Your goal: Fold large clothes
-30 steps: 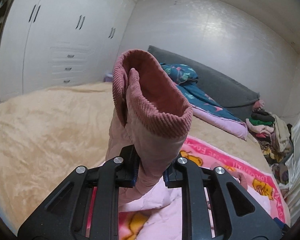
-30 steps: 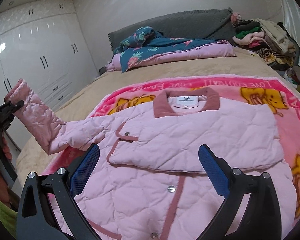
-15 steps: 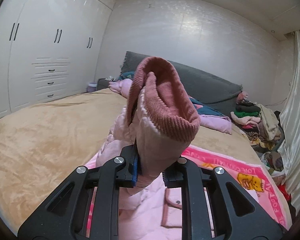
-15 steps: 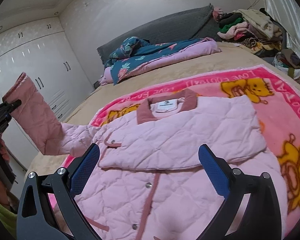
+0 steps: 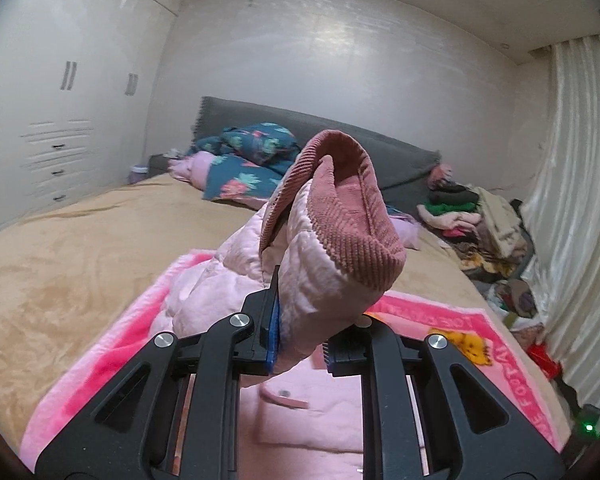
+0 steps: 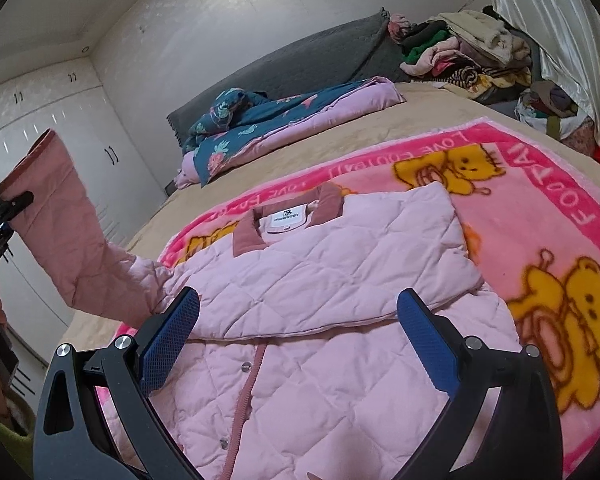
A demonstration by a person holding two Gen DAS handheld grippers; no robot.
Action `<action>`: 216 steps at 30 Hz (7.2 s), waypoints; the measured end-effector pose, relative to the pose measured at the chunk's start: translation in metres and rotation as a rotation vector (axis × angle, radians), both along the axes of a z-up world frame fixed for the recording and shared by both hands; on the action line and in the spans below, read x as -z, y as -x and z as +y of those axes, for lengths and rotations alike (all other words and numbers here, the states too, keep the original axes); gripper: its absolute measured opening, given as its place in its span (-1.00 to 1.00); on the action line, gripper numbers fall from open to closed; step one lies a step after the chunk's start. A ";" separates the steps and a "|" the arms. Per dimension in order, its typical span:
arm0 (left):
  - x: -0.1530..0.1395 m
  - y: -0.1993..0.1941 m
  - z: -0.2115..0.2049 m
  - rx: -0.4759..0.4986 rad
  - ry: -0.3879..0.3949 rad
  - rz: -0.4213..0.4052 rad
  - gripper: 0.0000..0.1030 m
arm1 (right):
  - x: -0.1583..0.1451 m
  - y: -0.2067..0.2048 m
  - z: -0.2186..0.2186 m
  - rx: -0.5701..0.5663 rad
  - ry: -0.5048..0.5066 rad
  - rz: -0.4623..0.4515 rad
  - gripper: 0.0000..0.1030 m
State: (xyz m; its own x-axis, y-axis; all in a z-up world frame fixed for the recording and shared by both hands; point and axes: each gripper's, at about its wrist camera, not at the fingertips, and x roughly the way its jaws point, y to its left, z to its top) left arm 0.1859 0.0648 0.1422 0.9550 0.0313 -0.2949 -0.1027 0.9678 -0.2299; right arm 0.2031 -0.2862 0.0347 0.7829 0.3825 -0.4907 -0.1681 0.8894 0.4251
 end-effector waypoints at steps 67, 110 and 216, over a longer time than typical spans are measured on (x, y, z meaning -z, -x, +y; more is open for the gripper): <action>0.175 -0.029 -0.210 0.514 -0.327 0.470 0.81 | 0.036 0.014 -0.107 0.242 -0.055 0.090 0.91; 0.171 -0.108 0.062 0.113 0.055 0.423 0.81 | 0.104 -0.063 0.041 0.010 0.027 0.306 0.85; 0.169 -0.058 -0.015 0.290 -0.051 0.451 0.84 | 0.045 -0.025 0.076 0.012 0.245 0.117 0.91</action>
State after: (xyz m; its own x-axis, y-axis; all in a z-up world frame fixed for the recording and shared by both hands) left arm 0.2438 0.0499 -0.0272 0.7059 -0.1895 -0.6825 0.0924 0.9799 -0.1766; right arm 0.2279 -0.2099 -0.0102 0.7193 0.2327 -0.6546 -0.1196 0.9697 0.2132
